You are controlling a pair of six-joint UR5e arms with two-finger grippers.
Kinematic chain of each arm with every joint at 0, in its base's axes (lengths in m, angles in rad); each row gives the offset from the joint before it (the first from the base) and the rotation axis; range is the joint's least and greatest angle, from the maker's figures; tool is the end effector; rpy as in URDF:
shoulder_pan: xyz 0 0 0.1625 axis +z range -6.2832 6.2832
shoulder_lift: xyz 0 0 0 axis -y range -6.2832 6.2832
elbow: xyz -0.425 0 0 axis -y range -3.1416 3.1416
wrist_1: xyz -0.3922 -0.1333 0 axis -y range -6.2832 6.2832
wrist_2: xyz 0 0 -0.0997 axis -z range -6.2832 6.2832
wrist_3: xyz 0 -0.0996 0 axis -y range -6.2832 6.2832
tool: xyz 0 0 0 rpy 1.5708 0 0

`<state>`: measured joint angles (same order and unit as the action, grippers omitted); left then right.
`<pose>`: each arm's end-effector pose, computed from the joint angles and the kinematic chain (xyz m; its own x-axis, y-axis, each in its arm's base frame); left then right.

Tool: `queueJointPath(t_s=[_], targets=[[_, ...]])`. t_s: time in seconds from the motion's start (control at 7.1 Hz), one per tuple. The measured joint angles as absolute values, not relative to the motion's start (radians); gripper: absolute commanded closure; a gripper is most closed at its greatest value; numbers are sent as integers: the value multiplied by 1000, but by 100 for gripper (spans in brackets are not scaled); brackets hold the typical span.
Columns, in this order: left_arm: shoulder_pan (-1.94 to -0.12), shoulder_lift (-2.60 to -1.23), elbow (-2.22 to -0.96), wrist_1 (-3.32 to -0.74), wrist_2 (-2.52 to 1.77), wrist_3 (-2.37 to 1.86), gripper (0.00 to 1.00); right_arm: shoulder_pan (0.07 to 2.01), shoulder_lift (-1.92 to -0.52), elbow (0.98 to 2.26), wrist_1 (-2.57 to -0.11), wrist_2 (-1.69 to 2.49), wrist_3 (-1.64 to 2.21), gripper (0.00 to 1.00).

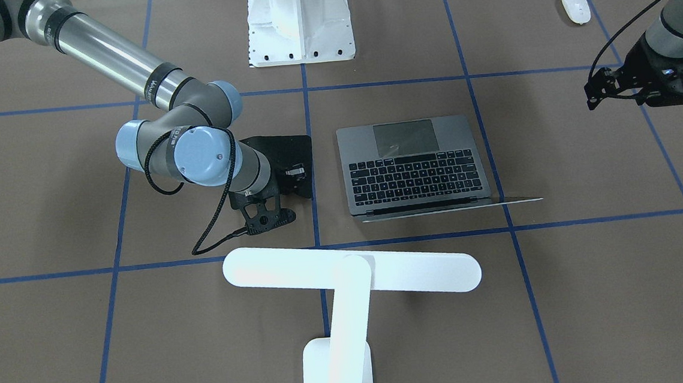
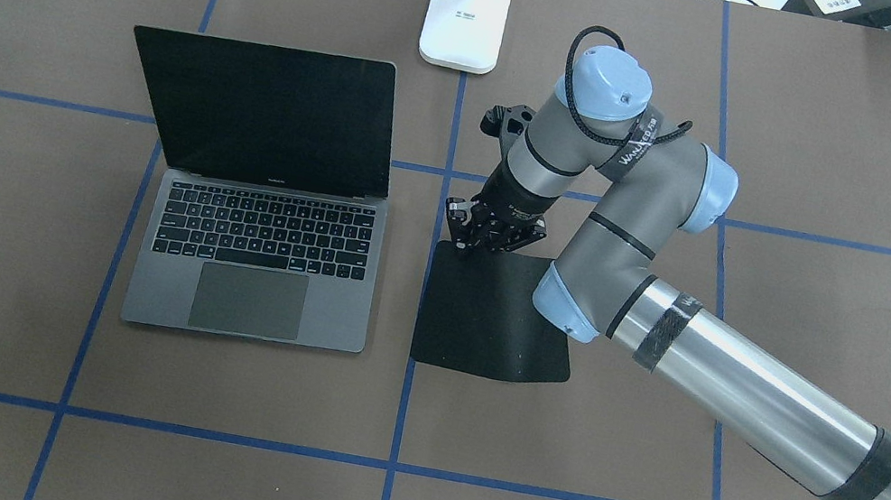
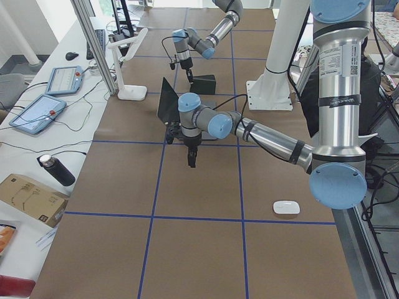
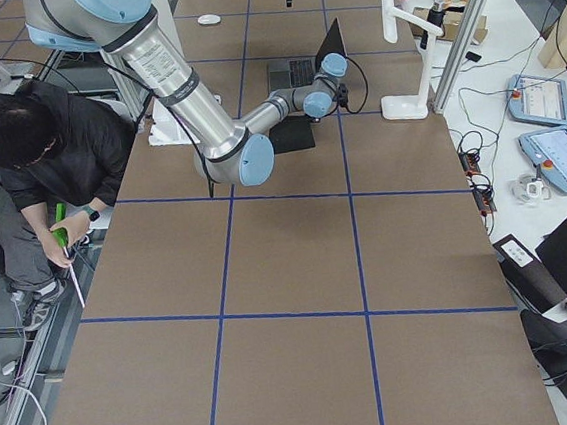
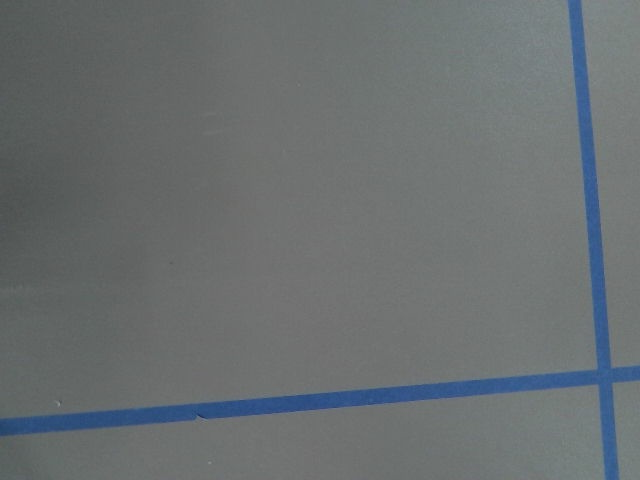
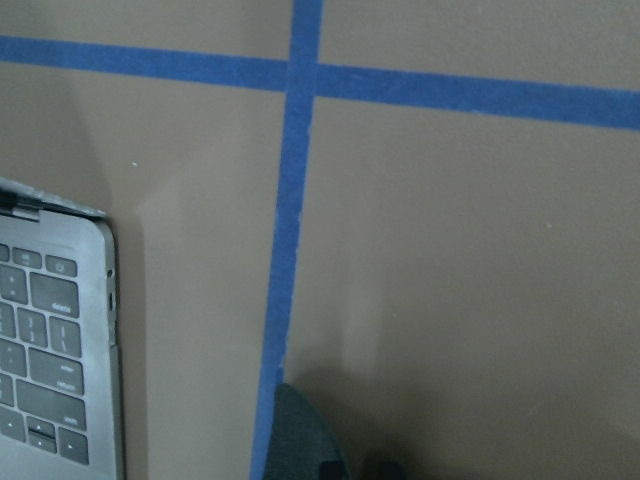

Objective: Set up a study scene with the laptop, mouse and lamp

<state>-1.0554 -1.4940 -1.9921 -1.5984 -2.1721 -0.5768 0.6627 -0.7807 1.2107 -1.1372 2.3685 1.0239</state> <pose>0.1594 -0.4376 0.4940 0.7668 0.0487 -0.6400 -0.0489 0.9987 0.0174 -0.5737 -0.5264 0.2675 0.4379 -0.1190 0.8911 0.2657 0.9640 -0.0019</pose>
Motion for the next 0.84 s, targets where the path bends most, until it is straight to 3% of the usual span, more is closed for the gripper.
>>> queueJointPath(t_s=[0.84], targets=[[-1055,-1494,-1956,-1630,-2172,-577,0,732,-737,1218,-1124,2350,1037,0]])
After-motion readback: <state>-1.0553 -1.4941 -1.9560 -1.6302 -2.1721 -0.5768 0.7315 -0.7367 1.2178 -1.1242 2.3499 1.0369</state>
